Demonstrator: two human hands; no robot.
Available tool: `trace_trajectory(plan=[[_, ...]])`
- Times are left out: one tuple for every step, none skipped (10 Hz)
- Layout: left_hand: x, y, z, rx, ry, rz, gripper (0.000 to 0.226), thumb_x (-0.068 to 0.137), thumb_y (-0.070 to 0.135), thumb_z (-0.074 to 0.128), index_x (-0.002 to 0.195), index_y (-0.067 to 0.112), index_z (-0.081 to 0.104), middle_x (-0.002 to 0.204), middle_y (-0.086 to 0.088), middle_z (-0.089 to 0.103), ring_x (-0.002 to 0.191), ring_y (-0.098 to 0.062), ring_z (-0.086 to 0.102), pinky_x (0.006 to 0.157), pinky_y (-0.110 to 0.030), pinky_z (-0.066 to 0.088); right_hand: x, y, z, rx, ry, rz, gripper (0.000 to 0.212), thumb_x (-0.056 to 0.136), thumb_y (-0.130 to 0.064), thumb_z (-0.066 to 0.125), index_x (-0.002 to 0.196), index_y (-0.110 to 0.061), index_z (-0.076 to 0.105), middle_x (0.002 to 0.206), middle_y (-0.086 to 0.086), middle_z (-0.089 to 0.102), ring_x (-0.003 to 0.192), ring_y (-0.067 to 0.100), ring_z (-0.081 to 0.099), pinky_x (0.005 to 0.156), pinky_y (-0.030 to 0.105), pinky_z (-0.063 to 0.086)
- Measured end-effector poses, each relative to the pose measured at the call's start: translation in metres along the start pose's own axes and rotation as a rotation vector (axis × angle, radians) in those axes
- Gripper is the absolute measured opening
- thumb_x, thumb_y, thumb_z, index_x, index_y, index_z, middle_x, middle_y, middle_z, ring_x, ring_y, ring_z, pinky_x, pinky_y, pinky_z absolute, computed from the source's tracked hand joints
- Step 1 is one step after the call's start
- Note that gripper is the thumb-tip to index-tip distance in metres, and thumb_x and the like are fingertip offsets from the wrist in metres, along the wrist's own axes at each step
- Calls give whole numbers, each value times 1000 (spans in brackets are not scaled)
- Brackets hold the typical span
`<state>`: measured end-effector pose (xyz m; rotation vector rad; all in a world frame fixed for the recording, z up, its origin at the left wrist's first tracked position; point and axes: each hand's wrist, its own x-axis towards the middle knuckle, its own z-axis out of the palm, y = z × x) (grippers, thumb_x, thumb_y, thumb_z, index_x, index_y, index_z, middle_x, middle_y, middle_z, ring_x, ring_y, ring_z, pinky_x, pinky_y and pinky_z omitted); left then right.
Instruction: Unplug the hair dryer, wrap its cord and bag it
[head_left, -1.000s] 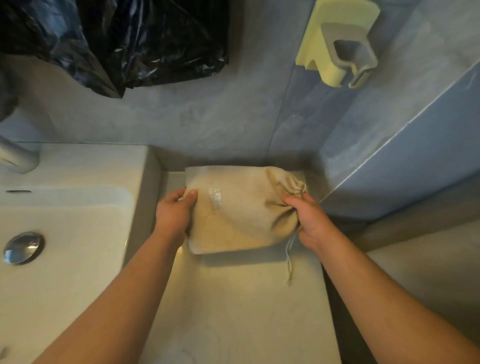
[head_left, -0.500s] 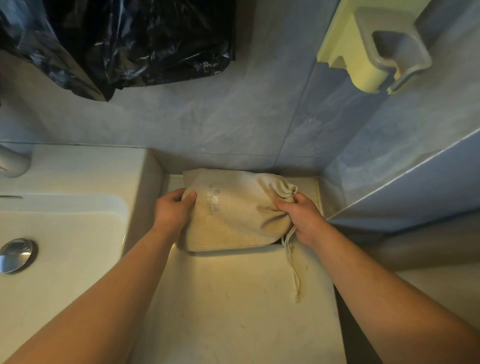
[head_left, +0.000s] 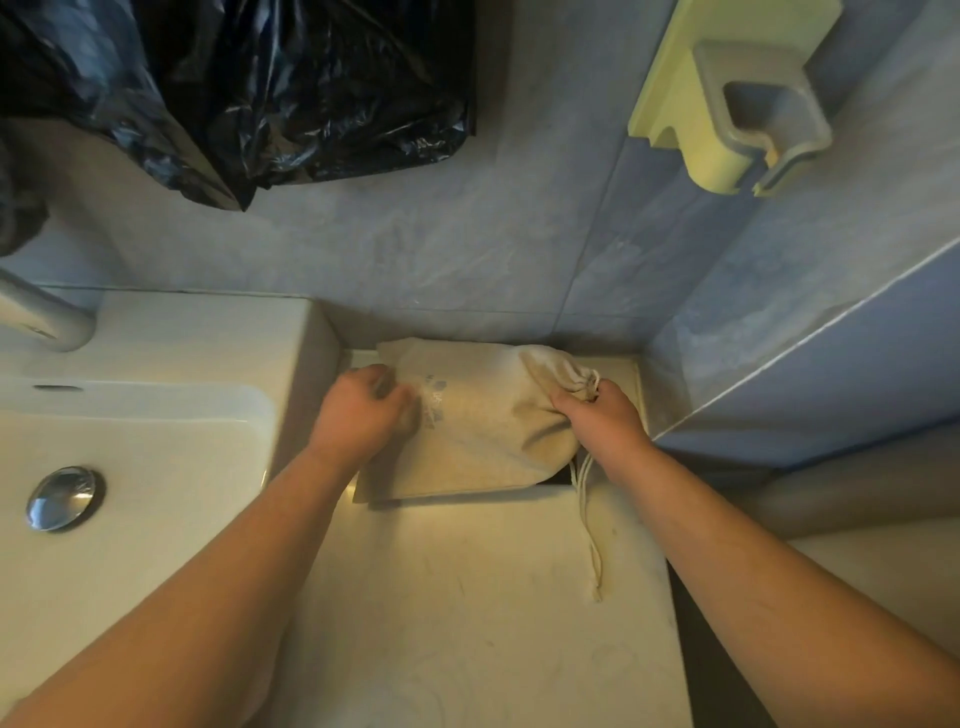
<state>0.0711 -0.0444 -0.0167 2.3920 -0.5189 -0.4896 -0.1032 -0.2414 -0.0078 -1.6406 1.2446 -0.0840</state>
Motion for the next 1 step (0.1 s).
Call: trace_trajectory(plan=[[-5,4,-11,145,-45,100,50,90,36,63,132,9,59,133,-17,60,124,-33,55,101,-34,41,-21,-16,-19,-209,62,-123,54,86,-38,63,130,-11,48,131,9,56,110,26,56,84,35,44]])
